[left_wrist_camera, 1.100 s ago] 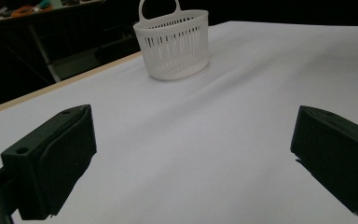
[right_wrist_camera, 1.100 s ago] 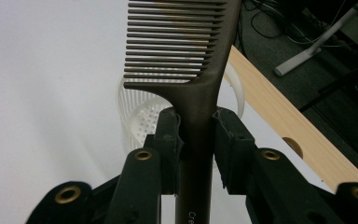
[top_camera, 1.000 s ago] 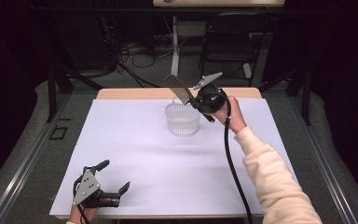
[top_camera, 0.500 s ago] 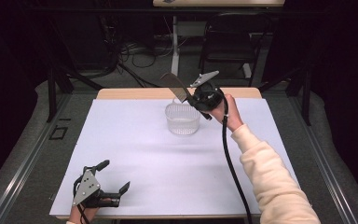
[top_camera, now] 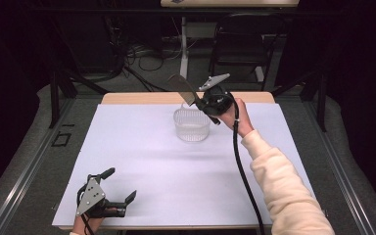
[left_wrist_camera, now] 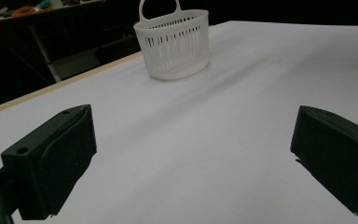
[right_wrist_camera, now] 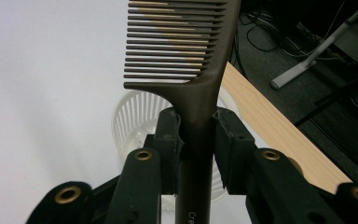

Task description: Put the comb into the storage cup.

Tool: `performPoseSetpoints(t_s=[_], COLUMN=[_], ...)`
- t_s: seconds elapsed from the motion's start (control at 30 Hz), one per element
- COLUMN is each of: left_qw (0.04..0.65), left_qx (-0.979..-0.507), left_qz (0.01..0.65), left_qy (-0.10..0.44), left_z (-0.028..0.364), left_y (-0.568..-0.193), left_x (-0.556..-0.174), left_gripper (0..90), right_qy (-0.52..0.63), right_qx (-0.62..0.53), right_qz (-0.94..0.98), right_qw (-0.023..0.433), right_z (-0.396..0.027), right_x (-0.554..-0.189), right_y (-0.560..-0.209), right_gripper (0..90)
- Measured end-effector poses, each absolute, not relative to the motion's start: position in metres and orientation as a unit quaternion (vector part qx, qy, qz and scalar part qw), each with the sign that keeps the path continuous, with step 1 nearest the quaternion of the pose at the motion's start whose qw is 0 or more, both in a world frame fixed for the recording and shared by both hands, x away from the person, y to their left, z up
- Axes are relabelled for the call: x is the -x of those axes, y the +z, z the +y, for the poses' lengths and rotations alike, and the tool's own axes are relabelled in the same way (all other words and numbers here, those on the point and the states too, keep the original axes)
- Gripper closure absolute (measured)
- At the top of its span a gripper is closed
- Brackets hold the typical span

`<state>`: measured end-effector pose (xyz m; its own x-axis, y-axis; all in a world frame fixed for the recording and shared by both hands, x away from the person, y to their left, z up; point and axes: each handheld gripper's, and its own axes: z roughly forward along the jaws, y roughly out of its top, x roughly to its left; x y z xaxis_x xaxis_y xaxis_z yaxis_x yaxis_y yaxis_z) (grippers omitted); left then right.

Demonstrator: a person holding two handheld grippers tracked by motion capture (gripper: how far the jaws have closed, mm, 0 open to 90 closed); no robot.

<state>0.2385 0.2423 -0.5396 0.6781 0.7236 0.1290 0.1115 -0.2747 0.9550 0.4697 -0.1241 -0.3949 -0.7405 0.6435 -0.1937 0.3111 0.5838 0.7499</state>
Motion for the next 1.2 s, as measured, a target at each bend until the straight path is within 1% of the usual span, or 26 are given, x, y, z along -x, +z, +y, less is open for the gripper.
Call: performPoseSetpoints(t_s=[0.27, 0.83, 1.2], left_qw=[0.533, 0.534, 0.535], left_qx=[-0.745, -0.744, -0.744], left_qz=[0.281, 0.281, 0.281], left_qy=[0.287, 0.287, 0.287], left_z=[0.243, 0.243, 0.243], left_y=[-0.540, -0.540, -0.540], left_x=[-0.239, -0.239, -0.239], left_gripper=[0.2, 0.2, 0.2], right_qy=[0.370, 0.389, 0.398], right_qx=[-0.272, -0.258, -0.256], right_qz=[0.857, 0.844, 0.839], right_qw=[0.235, 0.263, 0.267], right_z=[-0.120, -0.115, -0.112], right_x=[-0.470, -0.475, -0.478], right_y=[-0.396, -0.400, -0.404], right_gripper=[72.5, 72.5, 72.5])
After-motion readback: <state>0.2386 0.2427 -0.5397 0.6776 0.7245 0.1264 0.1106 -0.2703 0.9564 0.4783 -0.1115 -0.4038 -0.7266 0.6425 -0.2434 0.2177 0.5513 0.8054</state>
